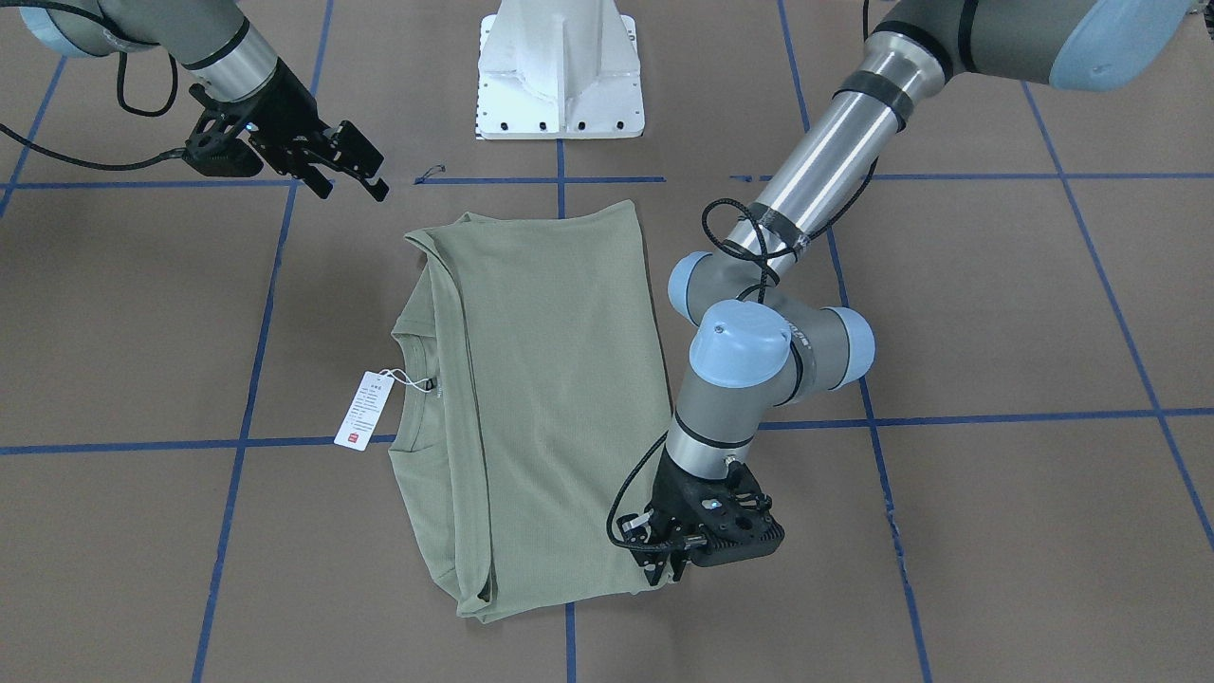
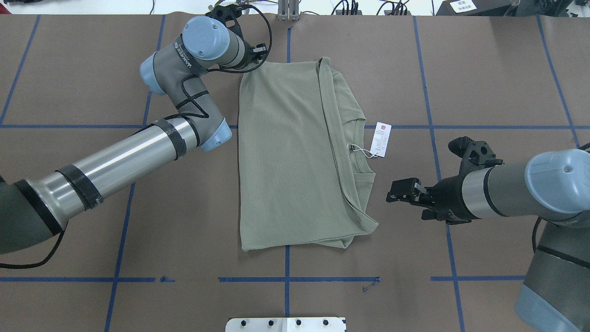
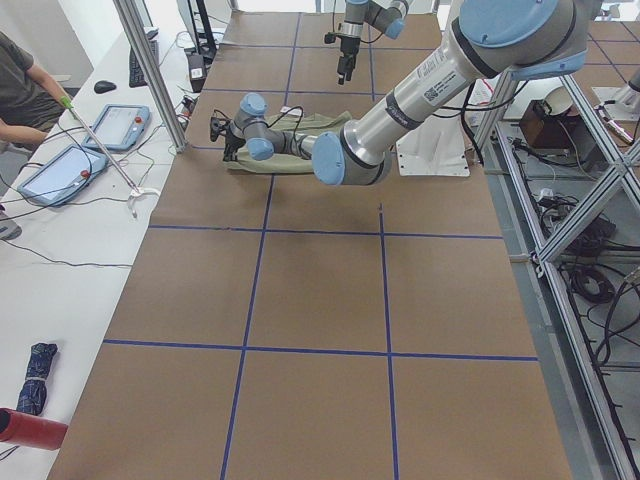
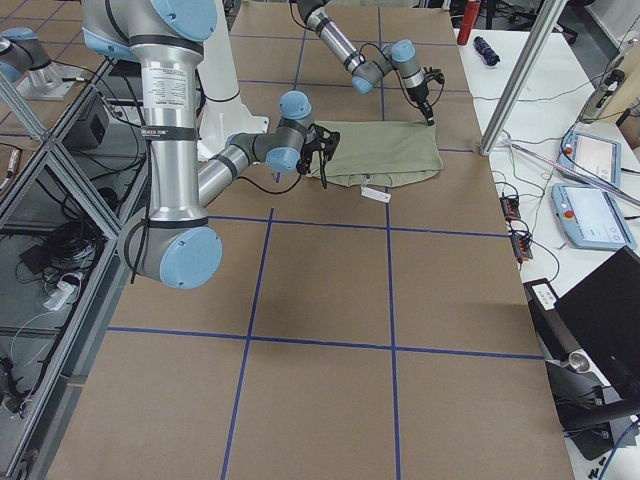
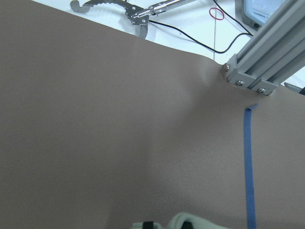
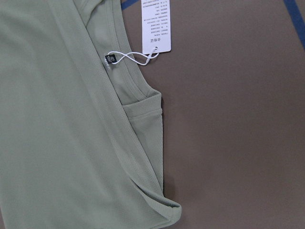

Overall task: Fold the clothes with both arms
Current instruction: 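Move the right gripper to the shirt's side edge beside the white tag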

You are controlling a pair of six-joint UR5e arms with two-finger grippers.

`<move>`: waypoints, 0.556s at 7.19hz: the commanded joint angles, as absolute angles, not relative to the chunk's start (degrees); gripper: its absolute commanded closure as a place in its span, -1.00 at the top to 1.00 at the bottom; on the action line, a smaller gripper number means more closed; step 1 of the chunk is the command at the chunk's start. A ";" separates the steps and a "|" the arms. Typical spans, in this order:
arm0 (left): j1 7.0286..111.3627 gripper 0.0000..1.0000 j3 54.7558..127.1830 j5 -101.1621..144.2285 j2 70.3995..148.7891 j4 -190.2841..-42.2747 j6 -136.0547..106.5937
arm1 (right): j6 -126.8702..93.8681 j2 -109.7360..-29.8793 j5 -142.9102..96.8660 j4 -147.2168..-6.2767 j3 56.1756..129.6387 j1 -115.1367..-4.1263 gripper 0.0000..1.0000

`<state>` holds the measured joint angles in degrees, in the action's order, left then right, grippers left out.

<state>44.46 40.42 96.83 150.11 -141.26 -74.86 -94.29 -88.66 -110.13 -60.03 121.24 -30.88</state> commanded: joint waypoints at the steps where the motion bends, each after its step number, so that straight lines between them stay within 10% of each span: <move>1: 46.40 1.00 42.17 97.47 147.33 -140.98 -66.83 | -84.68 -87.29 -110.13 -64.38 120.24 -31.38 1.00; 4: 46.58 1.00 62.94 103.88 133.90 -132.67 -66.62 | -73.40 -68.80 -109.07 -86.78 112.37 -31.47 1.00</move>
<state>46.51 54.14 101.85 139.07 -136.88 -66.92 -76.80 -76.86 -109.50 -78.66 116.69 -31.62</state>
